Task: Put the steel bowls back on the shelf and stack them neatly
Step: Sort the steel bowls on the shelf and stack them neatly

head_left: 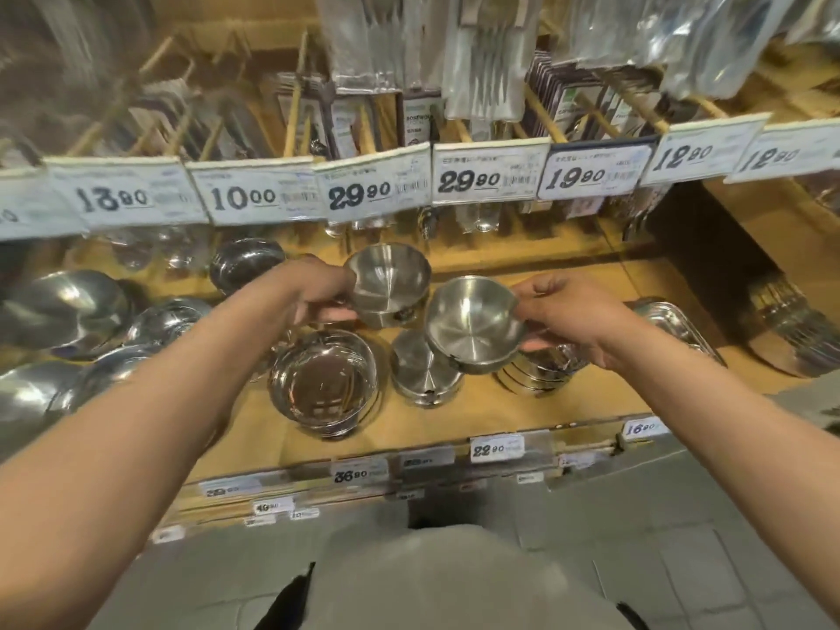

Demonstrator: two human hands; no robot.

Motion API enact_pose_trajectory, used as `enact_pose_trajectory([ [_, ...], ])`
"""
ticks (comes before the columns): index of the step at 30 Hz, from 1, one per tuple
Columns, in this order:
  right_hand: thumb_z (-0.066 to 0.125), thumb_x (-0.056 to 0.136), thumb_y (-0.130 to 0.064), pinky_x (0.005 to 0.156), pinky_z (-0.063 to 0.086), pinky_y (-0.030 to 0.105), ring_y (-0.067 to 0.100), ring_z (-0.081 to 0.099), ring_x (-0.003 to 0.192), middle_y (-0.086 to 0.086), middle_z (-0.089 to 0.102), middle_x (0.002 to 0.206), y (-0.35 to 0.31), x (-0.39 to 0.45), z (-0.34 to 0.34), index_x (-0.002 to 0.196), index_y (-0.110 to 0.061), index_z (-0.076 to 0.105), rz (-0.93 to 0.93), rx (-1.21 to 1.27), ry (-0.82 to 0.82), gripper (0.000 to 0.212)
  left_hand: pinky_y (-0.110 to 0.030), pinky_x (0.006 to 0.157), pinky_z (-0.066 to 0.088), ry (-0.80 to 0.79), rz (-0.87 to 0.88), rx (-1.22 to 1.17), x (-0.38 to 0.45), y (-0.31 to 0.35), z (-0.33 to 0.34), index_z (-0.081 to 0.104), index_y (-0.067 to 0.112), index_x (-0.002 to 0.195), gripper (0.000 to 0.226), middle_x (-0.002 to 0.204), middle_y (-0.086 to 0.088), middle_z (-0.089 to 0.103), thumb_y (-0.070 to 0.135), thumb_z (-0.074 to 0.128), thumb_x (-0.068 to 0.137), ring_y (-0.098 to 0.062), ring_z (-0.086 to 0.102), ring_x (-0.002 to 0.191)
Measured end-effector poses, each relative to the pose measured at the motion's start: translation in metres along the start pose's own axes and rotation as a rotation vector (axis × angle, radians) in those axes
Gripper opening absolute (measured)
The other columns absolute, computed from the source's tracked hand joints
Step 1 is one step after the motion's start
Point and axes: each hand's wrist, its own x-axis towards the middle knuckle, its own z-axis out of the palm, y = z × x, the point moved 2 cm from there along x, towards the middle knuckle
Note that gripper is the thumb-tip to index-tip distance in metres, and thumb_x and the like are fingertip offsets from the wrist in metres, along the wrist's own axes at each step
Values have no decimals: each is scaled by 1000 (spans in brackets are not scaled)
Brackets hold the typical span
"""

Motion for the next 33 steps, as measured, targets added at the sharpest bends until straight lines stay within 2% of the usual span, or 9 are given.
enact_pose_trajectory([
  [4,70,91,0,57,63,28,22,75,69,14,77,86,-3,8,12,97,-9,76,-51,-120,-12,13,-24,35,44,107,34,-48,-21,-14,-9,61,-11,105,17,74,-18,70,4,57,97,-14,61,40],
  [8,70,92,-2,73,65,40,29,78,80,15,77,91,2,23,30,105,-8,76,-51,-217,-54,16,-24,26,37,208,9,70,-42,-29,-15,61,-5,93,16,56,-11,63,10,57,98,-14,51,29],
  [11,73,90,-4,74,65,46,33,76,81,14,77,88,3,31,44,101,-10,78,-95,-296,-76,13,-16,24,33,193,-2,-32,-53,-35,-17,57,-3,89,14,52,-12,58,4,54,101,-9,49,23],
  [14,74,84,-1,63,64,42,26,69,59,6,74,66,1,38,55,95,-11,78,-141,-379,-90,16,-13,28,37,209,1,-83,-55,-40,-16,60,-3,97,8,50,-7,60,3,56,99,-7,53,28],
  [17,71,81,3,61,61,39,23,64,55,9,70,70,-1,47,64,95,-14,73,-145,-445,-87,22,-12,34,43,267,25,-143,-50,-45,-19,62,-5,103,9,51,-4,65,0,59,96,-8,60,37],
  [21,70,85,2,53,56,30,23,63,60,9,67,78,0,64,74,87,-18,70,-149,-479,-99,21,-16,43,54,246,23,-278,-41,-49,-21,64,0,88,4,83,-17,69,-4,65,91,-12,68,50],
  [25,72,87,-2,49,54,27,22,64,66,7,65,82,0,77,78,95,-16,72,-146,-493,-137,16,-19,45,56,243,46,-262,-29,-48,-20,66,2,82,9,68,-12,72,-3,68,89,-13,71,51],
  [28,74,88,-4,52,54,28,20,64,66,4,65,81,1,81,79,95,-15,72,-162,-486,-168,13,-33,69,62,233,29,-256,-21,-47,-22,68,5,82,9,61,-9,73,0,70,89,-18,73,60],
  [33,68,90,2,57,61,31,20,66,68,1,66,90,6,84,77,94,-13,75,-154,-499,-169,17,-28,53,62,209,47,-297,-12,-45,-14,67,2,83,9,80,-17,71,-5,69,88,-21,72,65],
])
